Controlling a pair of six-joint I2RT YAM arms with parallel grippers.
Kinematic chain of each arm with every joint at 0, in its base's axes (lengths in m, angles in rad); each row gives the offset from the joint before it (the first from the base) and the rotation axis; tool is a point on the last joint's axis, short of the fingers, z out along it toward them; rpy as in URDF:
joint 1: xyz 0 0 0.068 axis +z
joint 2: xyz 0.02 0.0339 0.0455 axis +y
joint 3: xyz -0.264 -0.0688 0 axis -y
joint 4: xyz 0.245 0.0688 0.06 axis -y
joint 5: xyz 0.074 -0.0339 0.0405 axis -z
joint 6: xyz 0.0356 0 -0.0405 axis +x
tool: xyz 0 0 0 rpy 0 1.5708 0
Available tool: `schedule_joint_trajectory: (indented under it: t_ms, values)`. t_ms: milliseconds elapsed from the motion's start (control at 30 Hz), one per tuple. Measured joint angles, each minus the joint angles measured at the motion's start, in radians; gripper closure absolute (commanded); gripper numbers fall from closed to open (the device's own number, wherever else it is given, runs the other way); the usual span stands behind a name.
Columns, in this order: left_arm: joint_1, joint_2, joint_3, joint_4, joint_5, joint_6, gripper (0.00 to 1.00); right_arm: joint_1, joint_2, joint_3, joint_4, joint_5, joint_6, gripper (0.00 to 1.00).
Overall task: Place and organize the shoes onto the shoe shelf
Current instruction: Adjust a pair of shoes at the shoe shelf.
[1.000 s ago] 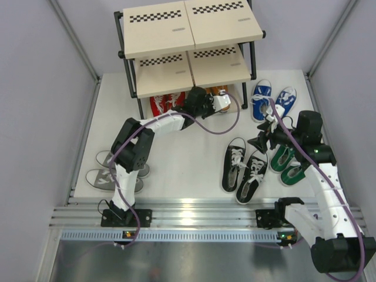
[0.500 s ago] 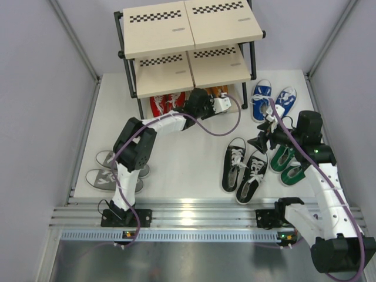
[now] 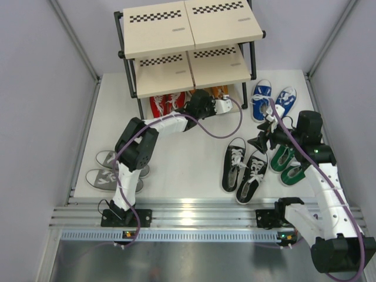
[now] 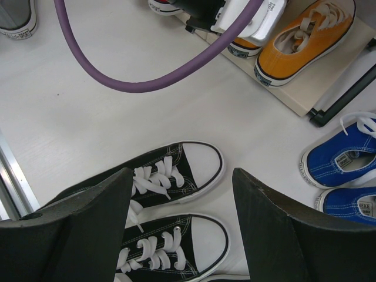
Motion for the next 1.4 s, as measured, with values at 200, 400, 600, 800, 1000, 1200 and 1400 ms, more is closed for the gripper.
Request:
schedule_joint_trajectory:
  t_ms: [200, 400, 600, 800, 1000, 1200, 1400]
  values:
    - [0.0, 0.0, -0.005, -0.001, 0.019, 0.048, 0.98, 0.0, 0.0, 0.0, 0.0, 0.0, -0.002, 0.31]
    - [0.005, -0.001, 0.004, -0.032, 0.058, 0.101, 0.99, 0.0, 0.0, 0.0, 0.0, 0.003, -0.003, 0.31]
    - [0.022, -0.007, 0.024, -0.094, 0.129, 0.135, 1.0, 0.0, 0.0, 0.0, 0.0, 0.003, -0.004, 0.31]
    - [0.042, -0.008, 0.05, -0.156, 0.2, 0.16, 1.0, 0.0, 0.0, 0.0, 0.0, 0.003, -0.003, 0.31]
    - [0.057, -0.008, 0.066, -0.195, 0.256, 0.183, 1.0, 0.0, 0.0, 0.0, 0.0, 0.004, -0.004, 0.31]
    - [0.068, -0.008, 0.088, -0.246, 0.299, 0.196, 1.0, 0.0, 0.0, 0.0, 0.0, 0.006, -0.004, 0.31]
    - [0.077, -0.008, 0.109, -0.293, 0.333, 0.216, 1.0, 0.0, 0.0, 0.0, 0.0, 0.006, -0.004, 0.31]
